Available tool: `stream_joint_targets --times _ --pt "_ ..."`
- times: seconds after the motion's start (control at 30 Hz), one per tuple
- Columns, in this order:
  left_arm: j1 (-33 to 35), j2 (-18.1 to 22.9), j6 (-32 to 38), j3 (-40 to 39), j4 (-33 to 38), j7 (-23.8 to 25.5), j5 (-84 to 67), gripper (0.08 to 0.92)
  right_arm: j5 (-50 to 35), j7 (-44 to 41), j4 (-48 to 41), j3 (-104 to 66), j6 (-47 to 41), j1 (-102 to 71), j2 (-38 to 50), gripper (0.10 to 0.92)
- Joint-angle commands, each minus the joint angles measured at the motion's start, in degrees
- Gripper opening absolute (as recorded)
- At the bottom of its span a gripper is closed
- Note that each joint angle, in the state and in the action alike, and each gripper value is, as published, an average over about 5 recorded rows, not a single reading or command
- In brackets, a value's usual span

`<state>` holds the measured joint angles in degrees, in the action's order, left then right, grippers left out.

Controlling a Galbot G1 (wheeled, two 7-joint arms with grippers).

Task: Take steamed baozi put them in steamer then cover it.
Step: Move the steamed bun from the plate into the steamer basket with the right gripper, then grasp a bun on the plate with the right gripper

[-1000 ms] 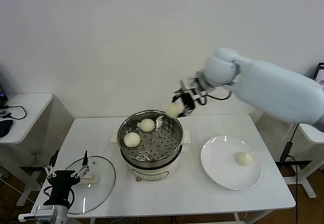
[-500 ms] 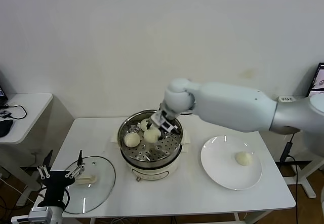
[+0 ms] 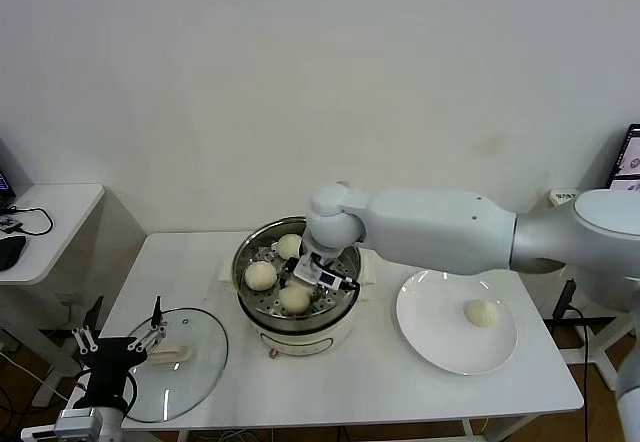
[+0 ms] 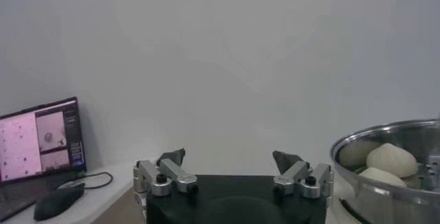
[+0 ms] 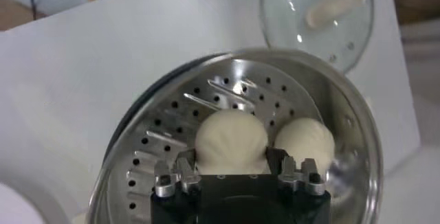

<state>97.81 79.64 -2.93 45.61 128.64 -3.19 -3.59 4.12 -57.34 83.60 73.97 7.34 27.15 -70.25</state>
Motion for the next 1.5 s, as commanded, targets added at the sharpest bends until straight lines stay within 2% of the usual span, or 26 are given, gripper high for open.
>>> stream_joint_targets --times 0.03,0.17,0.4,0.57,0.67,0.83,0.97,1.23,1.5 --pt "0.0 0.0 0.0 0.2 -0.2 0.0 -0.2 0.823 1.6 -0.1 0.4 1.0 3.3 -0.3 -0.8 0.660" --pt "0.0 0.0 0.0 0.1 -0.3 0.0 -0.2 0.823 0.6 0.4 0.8 0.6 3.4 0.2 -0.2 0.671" --pt "-0.3 -0.2 0.0 -0.1 -0.3 0.0 -0.2 0.823 -0.2 0.3 0.8 -1.2 3.5 3.0 2.2 0.806" --pt "-0.5 -0.4 -0.1 -0.1 -0.3 0.0 -0.1 0.823 -2.7 -0.5 0.4 -4.7 1.4 5.3 5.6 0.822" --pt "-0.7 -0.7 -0.1 -0.2 -0.4 0.0 0.0 0.823 -4.4 -0.9 -0.4 -8.7 -4.1 5.9 8.8 0.823" --pt "-0.9 -1.1 -0.1 -0.3 -0.5 0.1 0.0 0.823 -8.9 -3.6 0.0 -12.3 -20.3 7.3 16.7 0.823" --pt "-1.2 -1.5 -0.1 -0.7 -0.8 0.1 -0.1 0.823 -12.5 -3.8 2.0 -12.7 -26.2 7.3 24.0 0.823" --pt "-1.7 -2.3 -0.3 -2.5 -0.7 0.1 -0.1 0.823 -10.7 -3.0 6.3 -12.6 -27.6 0.7 42.1 0.823" --pt "-2.2 -2.4 -0.5 -4.2 -1.4 0.2 0.3 0.823 -3.8 -4.1 4.7 -22.4 -23.7 -17.5 50.8 0.823"
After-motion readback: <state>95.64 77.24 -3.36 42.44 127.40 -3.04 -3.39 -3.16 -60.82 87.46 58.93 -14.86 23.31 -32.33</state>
